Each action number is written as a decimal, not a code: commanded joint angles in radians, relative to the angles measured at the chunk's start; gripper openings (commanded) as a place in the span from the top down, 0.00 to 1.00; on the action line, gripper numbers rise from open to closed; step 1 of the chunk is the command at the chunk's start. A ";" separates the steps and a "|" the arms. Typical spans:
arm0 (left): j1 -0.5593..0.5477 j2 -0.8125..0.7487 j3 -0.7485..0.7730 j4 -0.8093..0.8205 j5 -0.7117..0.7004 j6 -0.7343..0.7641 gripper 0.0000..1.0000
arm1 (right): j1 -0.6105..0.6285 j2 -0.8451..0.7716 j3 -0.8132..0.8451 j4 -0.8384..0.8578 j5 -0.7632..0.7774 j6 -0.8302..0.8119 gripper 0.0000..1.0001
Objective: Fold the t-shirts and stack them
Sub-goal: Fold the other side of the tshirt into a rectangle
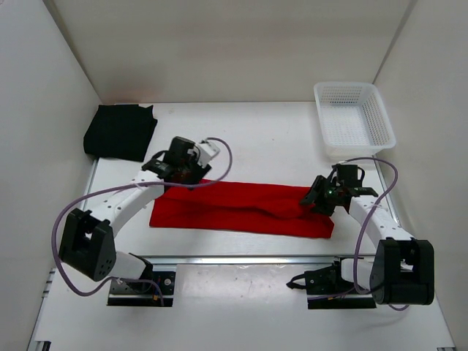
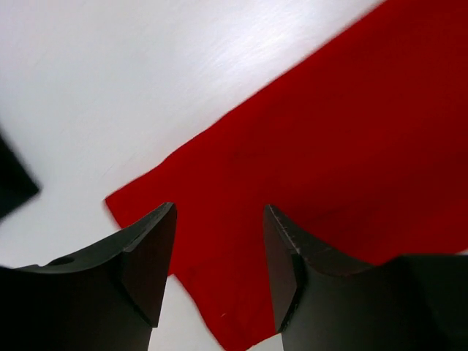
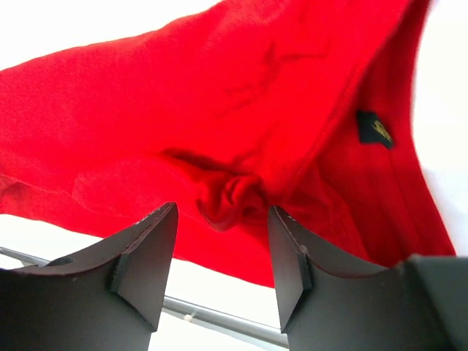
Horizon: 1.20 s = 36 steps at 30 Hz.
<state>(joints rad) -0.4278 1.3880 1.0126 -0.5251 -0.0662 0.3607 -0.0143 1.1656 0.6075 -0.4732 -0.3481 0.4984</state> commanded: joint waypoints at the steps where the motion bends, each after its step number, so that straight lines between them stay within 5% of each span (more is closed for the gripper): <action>1: -0.150 0.005 0.043 0.032 0.149 0.071 0.38 | -0.016 0.019 0.031 0.053 0.002 0.009 0.52; 6: -0.333 0.055 -0.017 0.316 0.169 0.279 0.37 | -0.081 -0.012 0.003 0.012 0.034 0.014 0.67; 8: -0.431 0.100 0.001 0.382 0.164 0.322 0.35 | -0.098 -0.038 -0.015 0.021 0.032 0.022 0.91; 9: -0.460 0.146 0.044 0.376 0.169 0.305 0.31 | -0.108 -0.046 -0.031 0.031 0.021 0.023 0.96; 13: -0.482 0.313 0.274 0.209 0.442 -0.079 0.28 | -0.122 -0.070 -0.069 0.088 -0.049 0.034 0.79; 15: -0.444 0.327 0.226 0.313 0.606 -0.353 0.30 | -0.112 -0.072 -0.089 0.120 -0.067 0.038 0.69; 18: -0.465 0.315 0.109 0.514 0.629 -0.523 0.29 | -0.107 -0.041 -0.104 0.150 -0.104 0.037 0.59; 24: -0.537 0.413 0.127 0.548 0.507 -0.588 0.24 | -0.101 -0.032 -0.097 0.156 -0.112 0.000 0.57; 28: -0.500 0.434 0.142 0.490 0.307 -0.569 0.23 | -0.105 -0.024 -0.129 0.201 -0.150 0.034 0.58; 32: -0.445 0.428 0.129 0.442 0.283 -0.522 0.21 | -0.084 0.000 -0.158 0.306 -0.201 0.100 0.59; 34: -0.436 0.413 0.101 0.433 0.281 -0.502 0.22 | -0.070 0.014 -0.163 0.326 -0.210 0.111 0.67; 36: -0.445 0.413 0.081 0.422 0.263 -0.467 0.22 | -0.072 0.023 -0.147 0.305 -0.209 0.104 0.91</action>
<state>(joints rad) -0.8650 1.8423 1.1198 -0.0738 0.2401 -0.1532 -0.0971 1.1793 0.4522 -0.2279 -0.5190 0.5781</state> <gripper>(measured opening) 0.780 0.153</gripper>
